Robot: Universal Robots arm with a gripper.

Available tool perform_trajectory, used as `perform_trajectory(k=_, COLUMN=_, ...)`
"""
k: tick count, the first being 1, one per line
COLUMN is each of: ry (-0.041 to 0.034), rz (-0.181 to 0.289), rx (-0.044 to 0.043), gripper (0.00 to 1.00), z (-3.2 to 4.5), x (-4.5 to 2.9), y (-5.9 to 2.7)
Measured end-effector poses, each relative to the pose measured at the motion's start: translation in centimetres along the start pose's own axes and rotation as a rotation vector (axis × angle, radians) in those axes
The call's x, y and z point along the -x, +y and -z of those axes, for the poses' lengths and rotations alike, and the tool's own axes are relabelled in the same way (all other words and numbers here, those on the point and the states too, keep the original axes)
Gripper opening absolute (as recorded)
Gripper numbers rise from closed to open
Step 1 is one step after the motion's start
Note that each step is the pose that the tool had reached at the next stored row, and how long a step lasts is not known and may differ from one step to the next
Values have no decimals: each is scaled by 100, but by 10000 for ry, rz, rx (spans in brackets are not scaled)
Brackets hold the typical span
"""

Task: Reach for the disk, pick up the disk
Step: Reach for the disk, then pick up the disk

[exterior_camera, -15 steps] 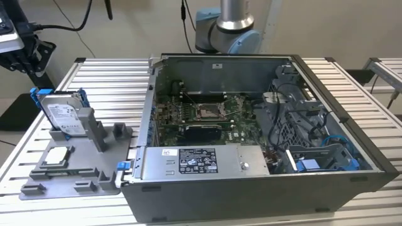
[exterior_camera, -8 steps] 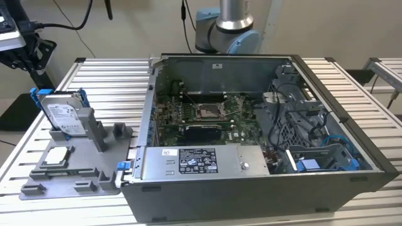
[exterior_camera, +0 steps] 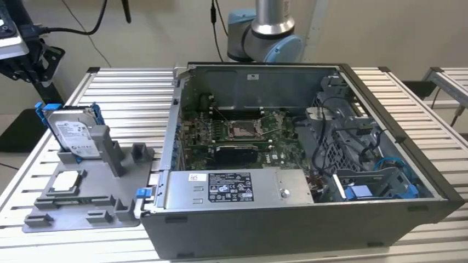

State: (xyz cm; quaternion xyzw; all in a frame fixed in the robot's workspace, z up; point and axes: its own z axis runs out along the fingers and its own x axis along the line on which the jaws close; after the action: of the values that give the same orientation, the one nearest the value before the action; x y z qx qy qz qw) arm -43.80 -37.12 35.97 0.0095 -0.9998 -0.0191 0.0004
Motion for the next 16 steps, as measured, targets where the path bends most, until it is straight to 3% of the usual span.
perform_trajectory(k=9, ry=6, rz=128, rx=0, gripper=0, z=0, x=-1, y=0)
perform_trajectory(k=16, ry=50, rz=1308, rx=0, gripper=0, z=0, x=-1, y=0)
